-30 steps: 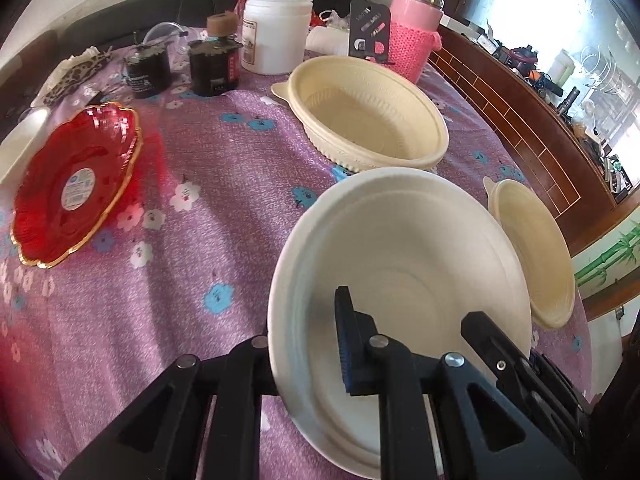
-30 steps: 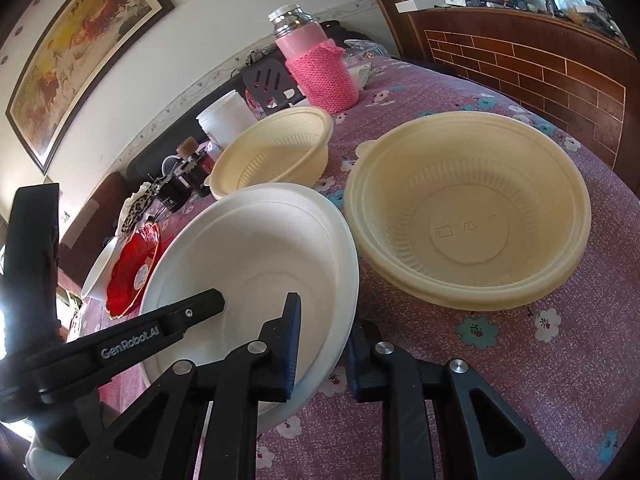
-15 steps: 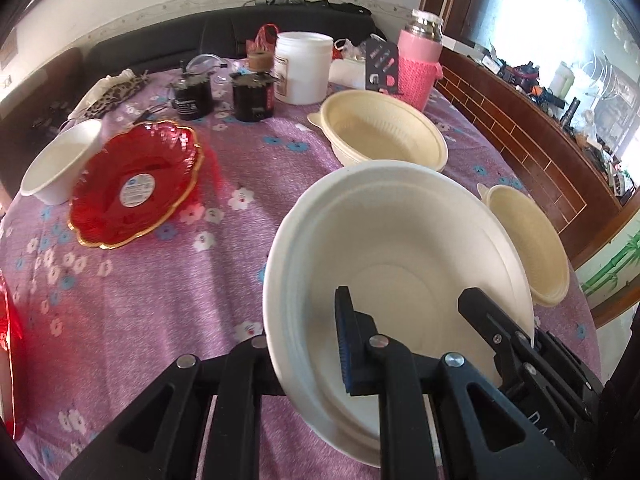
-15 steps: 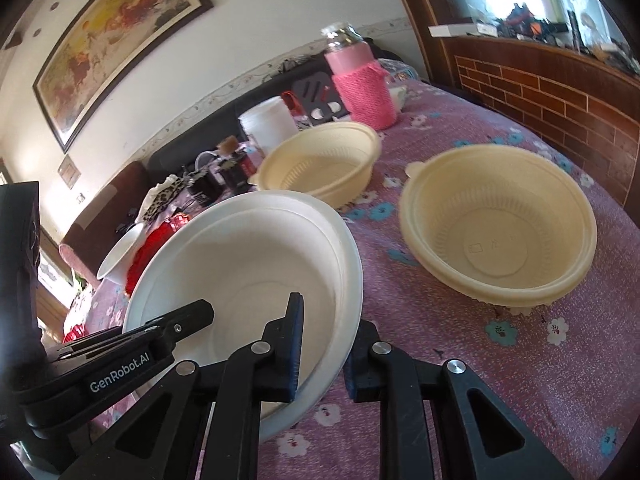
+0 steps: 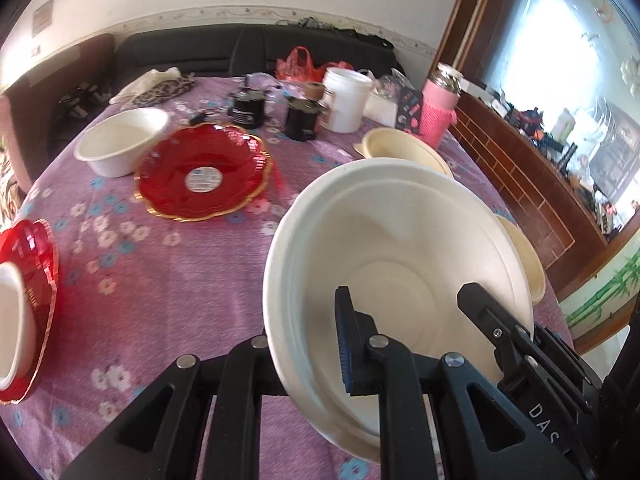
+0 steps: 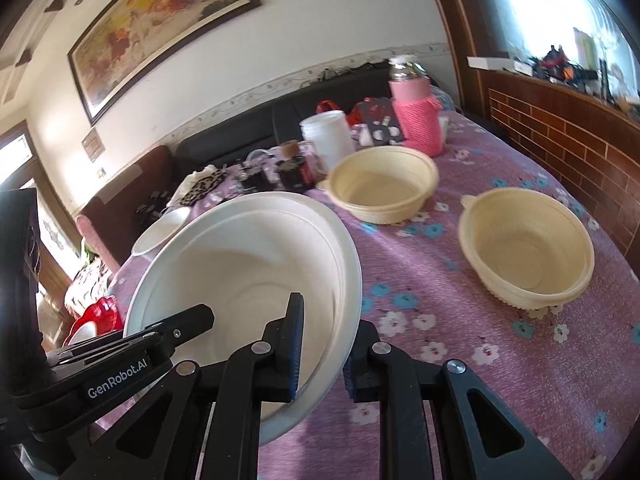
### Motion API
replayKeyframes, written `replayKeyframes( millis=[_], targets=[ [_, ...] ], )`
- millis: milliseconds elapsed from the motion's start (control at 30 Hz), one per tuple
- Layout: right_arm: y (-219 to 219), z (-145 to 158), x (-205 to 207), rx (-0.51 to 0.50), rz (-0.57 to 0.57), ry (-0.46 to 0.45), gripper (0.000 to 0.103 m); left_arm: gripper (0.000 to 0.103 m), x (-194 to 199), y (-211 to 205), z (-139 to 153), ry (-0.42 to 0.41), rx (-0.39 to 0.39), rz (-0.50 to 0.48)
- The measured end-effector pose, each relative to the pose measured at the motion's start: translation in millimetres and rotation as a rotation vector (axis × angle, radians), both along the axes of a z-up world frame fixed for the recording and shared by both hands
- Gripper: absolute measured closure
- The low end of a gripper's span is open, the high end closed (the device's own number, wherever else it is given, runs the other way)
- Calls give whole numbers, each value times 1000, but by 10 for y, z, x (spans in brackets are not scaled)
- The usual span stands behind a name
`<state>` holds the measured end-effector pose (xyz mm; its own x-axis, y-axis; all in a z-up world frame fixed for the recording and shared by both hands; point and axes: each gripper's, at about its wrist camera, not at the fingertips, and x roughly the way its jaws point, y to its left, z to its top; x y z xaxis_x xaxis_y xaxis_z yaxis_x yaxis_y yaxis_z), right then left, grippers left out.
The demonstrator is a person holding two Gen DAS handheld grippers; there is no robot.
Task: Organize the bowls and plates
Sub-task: 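Carry the second white bowl with both grippers and lower it into the first bowl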
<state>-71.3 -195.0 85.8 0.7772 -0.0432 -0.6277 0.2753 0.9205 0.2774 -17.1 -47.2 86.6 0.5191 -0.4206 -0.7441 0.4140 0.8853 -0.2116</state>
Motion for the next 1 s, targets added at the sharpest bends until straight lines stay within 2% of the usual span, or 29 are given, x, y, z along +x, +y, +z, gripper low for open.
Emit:
replayKeyframes(
  millis=[500, 1000],
  targets=[
    [1116, 182, 182, -85, 182, -10, 85, 88, -89, 1224, 80, -32, -85, 203],
    [2557, 50, 746, -139, 408, 14, 84, 88, 50, 2621, -19, -44, -108, 478]
  ],
)
